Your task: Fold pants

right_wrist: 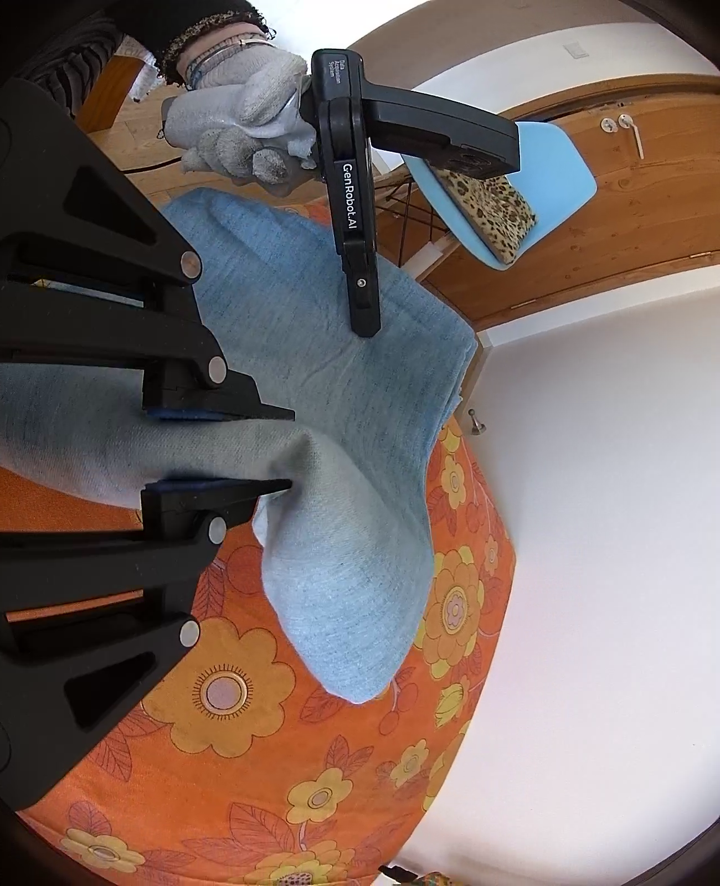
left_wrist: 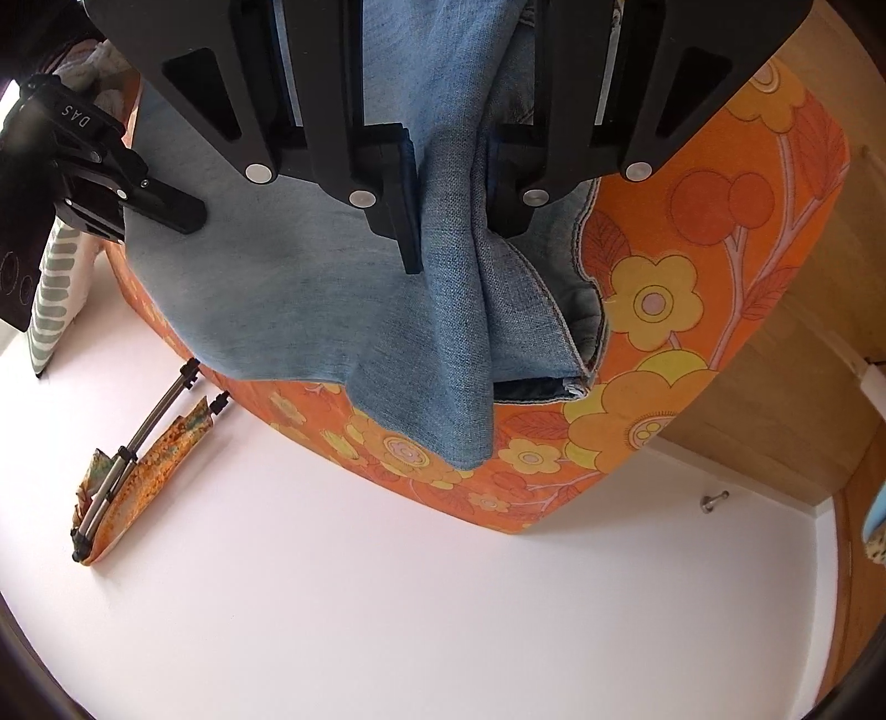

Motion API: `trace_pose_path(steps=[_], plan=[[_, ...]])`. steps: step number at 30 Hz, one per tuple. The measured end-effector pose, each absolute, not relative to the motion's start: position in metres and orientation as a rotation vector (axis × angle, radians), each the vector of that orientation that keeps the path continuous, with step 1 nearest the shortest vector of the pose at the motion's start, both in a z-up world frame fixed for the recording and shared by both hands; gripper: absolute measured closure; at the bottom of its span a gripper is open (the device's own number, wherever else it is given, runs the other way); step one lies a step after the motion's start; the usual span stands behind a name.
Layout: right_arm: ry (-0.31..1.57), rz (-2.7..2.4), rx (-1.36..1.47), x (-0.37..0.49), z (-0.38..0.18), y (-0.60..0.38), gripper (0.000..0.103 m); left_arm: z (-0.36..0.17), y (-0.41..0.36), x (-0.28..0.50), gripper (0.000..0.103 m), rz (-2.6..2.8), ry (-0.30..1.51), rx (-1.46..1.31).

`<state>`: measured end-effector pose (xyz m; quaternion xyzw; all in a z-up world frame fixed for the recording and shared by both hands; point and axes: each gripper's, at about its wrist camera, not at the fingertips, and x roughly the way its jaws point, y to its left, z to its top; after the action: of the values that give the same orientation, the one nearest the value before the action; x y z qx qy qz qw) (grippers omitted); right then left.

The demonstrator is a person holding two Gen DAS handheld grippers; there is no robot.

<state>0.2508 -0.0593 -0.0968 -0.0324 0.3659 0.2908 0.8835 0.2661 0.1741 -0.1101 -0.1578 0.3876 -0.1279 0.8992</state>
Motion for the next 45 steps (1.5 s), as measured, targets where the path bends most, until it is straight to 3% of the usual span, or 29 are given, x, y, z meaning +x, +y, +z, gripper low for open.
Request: trace_pose_path(steps=[13, 26, 32, 45], plan=[[0.629, 0.567, -0.12, 0.264, -0.039, -0.062, 0.088, -0.055, 0.155, 0.295, 0.087, -0.303, 0.679, -0.312], [0.577, 0.49, -0.063, 0.37, -0.01, -0.068, 0.089, -0.017, 0.144, 0.408, 0.088, -0.31, 0.608, -0.257], [0.586, 0.447, -0.054, 0.432, -0.028, -0.065, 0.089, -0.028, 0.137, 0.473, 0.089, -0.312, 0.602, -0.237], [0.694, 0.305, 0.049, 0.573, -0.116, -0.095, 0.088, -0.121, 0.099, 0.606, 0.09, -0.19, 0.723, -0.205]])
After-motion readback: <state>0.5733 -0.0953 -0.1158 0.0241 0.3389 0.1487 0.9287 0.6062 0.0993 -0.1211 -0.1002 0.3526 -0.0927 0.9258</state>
